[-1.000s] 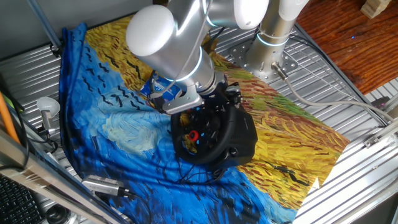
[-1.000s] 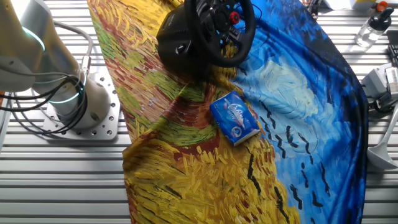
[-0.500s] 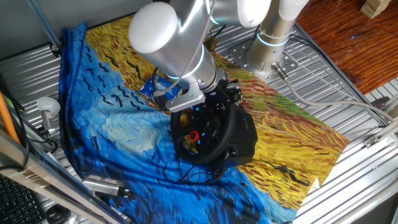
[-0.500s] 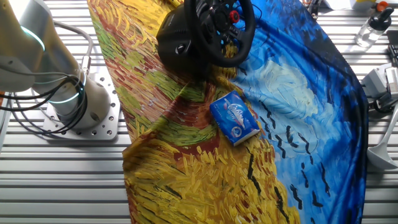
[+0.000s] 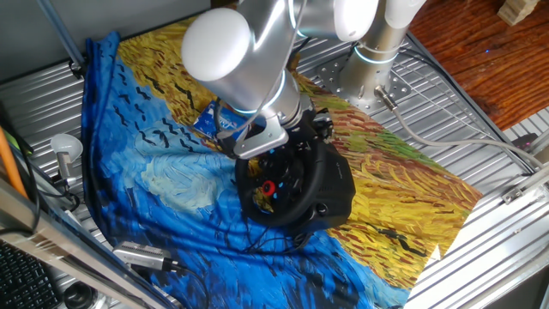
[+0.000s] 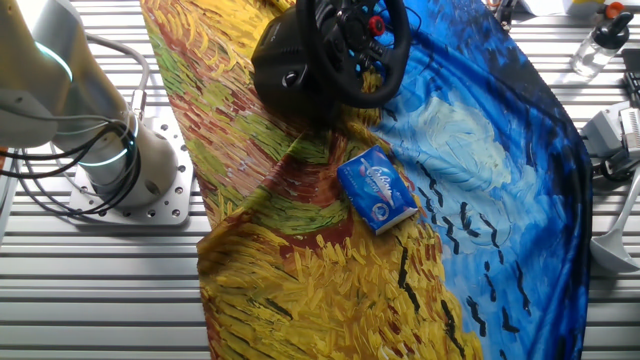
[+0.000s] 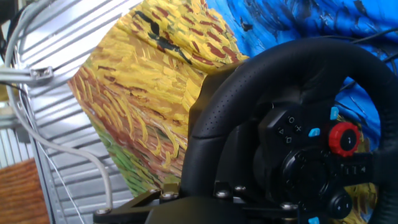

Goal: Rotate the steering wheel 90 degrees counterclockwise

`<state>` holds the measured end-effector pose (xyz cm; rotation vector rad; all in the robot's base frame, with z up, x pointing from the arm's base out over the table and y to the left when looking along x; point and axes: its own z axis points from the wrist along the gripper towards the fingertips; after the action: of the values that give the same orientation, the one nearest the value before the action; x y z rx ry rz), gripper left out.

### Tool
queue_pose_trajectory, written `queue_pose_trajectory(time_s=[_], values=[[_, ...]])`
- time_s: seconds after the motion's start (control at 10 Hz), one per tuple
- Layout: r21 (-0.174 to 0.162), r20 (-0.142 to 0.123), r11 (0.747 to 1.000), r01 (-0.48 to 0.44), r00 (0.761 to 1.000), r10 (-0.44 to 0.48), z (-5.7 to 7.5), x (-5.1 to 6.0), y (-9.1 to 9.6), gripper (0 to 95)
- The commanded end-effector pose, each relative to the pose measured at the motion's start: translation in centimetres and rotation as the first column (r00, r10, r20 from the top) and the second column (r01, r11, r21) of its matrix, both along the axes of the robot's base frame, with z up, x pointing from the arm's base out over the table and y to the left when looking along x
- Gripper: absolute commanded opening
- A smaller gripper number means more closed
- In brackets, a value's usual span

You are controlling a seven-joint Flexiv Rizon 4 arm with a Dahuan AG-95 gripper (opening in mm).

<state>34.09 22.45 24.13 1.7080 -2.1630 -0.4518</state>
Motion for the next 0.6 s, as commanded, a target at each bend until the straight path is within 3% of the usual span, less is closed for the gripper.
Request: queue_pose_trajectory(time_s=[0.1,0.6], values=[[-0.002,0.001,1.000,-0.010,1.000,0.010,-0.06,-0.11,-0.19,0.0],[-0.006,0.003,0.999,-0.045,0.999,0.045,-0.28,-0.26,-0.94,0.0]])
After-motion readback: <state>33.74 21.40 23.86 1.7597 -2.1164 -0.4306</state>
